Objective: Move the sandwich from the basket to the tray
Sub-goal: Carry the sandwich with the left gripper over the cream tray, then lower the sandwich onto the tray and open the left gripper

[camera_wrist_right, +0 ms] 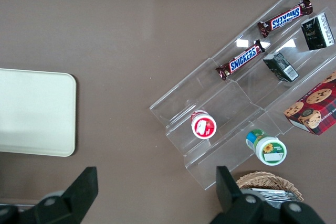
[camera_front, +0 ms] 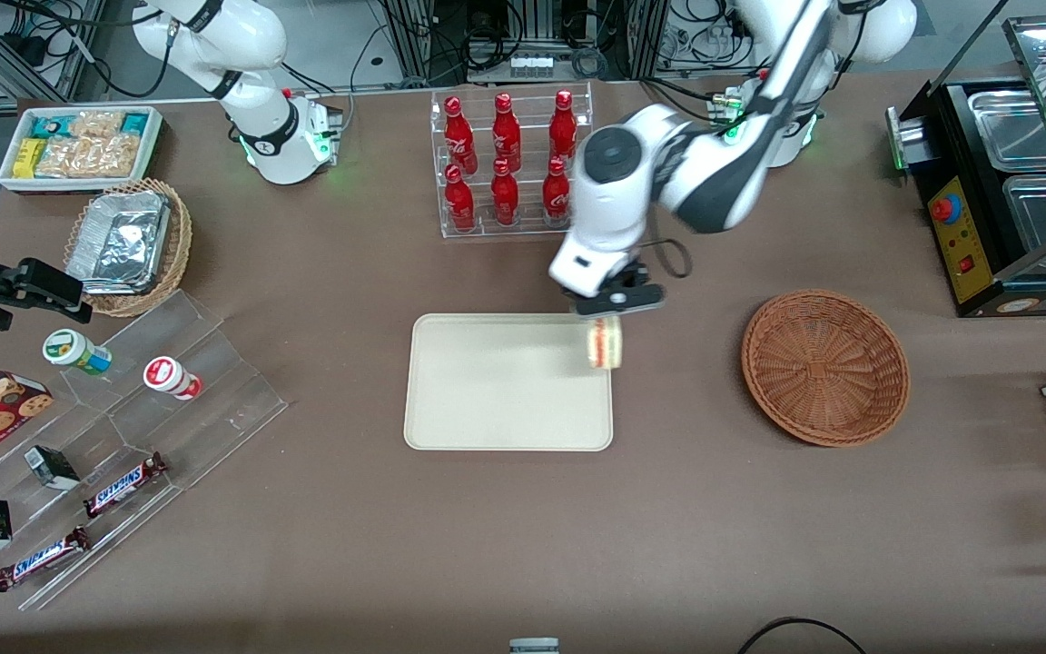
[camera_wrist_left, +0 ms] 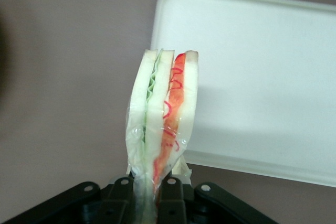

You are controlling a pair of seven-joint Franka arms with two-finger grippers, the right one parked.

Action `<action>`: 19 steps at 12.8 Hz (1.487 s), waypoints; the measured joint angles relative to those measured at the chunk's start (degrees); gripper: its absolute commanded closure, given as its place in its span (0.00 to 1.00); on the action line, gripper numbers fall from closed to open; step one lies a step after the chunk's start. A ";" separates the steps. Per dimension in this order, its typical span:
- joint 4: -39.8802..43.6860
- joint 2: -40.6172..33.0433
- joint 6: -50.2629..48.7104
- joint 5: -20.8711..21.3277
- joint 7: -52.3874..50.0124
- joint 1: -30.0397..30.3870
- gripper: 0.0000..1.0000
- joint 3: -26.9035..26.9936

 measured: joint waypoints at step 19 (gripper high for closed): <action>10.47 16.80 9.78 6.69 -8.77 -2.35 0.06 0.55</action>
